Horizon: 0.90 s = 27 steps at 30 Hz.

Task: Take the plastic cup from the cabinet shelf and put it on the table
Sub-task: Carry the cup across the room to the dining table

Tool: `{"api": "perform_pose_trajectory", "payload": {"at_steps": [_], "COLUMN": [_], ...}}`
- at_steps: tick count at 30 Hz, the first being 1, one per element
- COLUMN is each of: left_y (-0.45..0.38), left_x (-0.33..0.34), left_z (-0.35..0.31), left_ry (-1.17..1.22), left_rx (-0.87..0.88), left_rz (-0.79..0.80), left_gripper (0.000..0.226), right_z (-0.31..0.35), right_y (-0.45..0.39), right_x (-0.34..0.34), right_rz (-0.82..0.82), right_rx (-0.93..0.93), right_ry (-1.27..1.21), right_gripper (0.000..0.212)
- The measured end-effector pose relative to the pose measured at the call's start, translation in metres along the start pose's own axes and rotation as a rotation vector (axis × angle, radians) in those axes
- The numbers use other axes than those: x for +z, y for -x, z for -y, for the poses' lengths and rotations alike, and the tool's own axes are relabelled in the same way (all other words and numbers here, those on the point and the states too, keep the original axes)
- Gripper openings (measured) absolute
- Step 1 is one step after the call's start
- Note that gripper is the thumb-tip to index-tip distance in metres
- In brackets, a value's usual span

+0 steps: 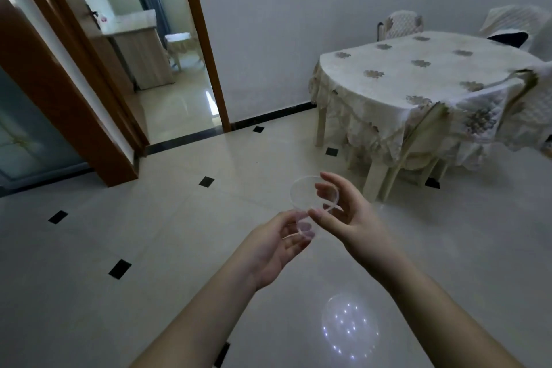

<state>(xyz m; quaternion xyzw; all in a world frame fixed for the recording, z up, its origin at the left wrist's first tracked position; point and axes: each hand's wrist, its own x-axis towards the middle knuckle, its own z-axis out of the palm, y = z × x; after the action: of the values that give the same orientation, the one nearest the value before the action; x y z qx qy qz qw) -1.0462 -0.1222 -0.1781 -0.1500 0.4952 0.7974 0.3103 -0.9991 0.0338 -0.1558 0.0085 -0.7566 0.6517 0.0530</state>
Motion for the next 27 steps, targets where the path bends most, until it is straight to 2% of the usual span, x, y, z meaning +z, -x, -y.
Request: {"api": "perform_pose_trajectory", "payload": {"at_steps": [2,6,10,14,20,27], "left_y": [-0.024,-0.069,-0.107,-0.149,-0.223,-0.301], "left_x": [0.014,0.038,0.048,0.044,0.024,-0.006], "left_z": [-0.012,-0.037,-0.061,-0.085,-0.138,-0.215], "left_ry": [-0.006,-0.041,-0.064,-0.076,0.044,0.109], "left_rx": [0.003,0.038,0.060,0.102,0.067,0.070], "left_rz": [-0.016,-0.055,-0.061,-0.037,-0.019,0.034], "left_gripper": [0.018,0.032,0.029,0.025,0.028,0.034], "right_z": [-0.007,-0.021,-0.032,-0.045,-0.058,-0.055], "right_y": [-0.024,-0.075,-0.121,-0.172,-0.267,-0.381], "right_x": [-0.020,-0.049,-0.057,-0.057,-0.046,-0.015], "right_rz": [0.032,0.038,0.034,0.052,0.109,0.104], "right_rx": [0.020,0.026,0.012,-0.004,-0.019,-0.020], "right_ry": [-0.008,-0.026,-0.046,-0.002,0.093,0.146], "right_gripper": [0.069,0.072,0.071,0.071,0.070,0.069]}}
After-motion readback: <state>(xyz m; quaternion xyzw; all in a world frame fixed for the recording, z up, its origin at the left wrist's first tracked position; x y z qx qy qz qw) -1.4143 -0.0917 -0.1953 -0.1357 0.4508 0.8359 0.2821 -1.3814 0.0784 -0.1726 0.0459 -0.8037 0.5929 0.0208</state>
